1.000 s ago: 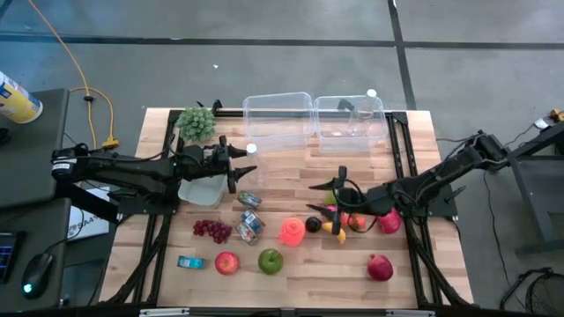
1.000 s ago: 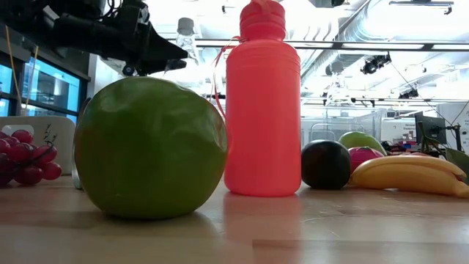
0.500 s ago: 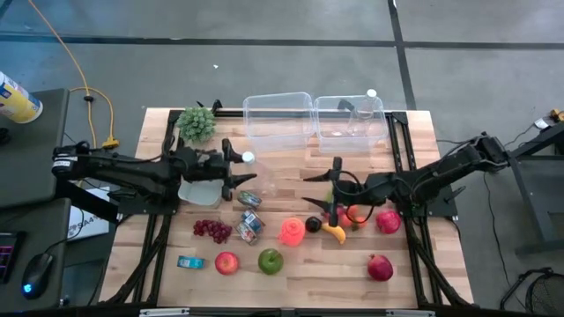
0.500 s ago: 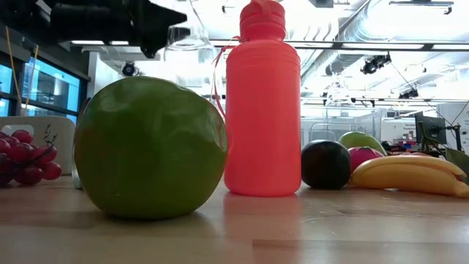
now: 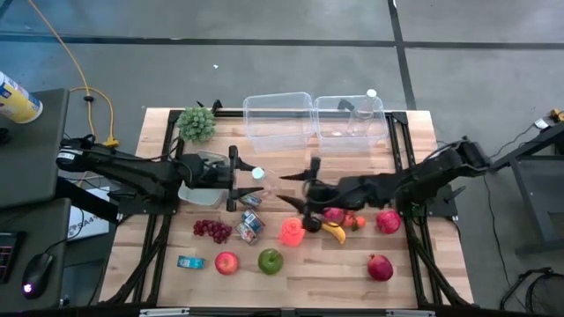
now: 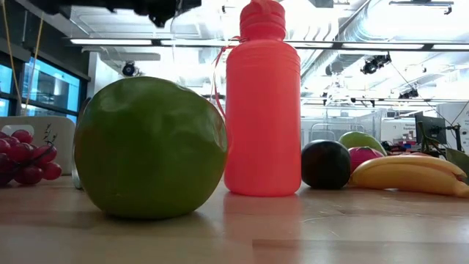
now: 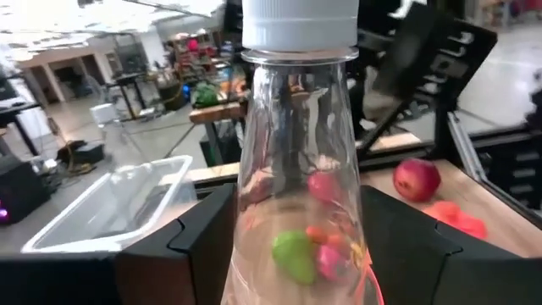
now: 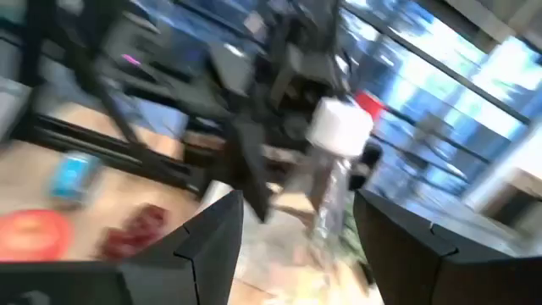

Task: Pick & Place Food Item
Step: Put the transparent bottle into the right transparent bin

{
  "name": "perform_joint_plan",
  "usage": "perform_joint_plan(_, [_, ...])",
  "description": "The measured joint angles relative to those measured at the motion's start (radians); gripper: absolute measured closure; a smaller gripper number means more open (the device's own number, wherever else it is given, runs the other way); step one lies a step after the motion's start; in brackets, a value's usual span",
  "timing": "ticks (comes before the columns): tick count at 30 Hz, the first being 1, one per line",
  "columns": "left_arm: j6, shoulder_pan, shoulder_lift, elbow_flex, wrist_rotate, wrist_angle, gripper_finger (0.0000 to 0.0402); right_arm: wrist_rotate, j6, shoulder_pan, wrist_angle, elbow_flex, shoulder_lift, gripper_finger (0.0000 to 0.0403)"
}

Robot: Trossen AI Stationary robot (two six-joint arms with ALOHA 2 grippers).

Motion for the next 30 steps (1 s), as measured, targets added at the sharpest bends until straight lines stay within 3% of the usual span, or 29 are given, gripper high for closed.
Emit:
perform_joint_plan(4, [0.012,-0.025,0.041,0.021,0.0,-0.029,0.0181,0.124,0.001,0.024,-0.011,0.093,0.094,0.0188])
perform_joint_plan(13, [0.067,-0.076,0.075,0.024,-0.022,-0.016,0.0179,0.115,-0.006,0.06,-0.008,0.147,0.137,0.0188])
perform_joint_plan(30, [0.103,-0.109,0.073,0.031,-0.059,-0.013,0.0178,-0.123,0.101,-0.014,-0.052,0.147,0.137,0.0188])
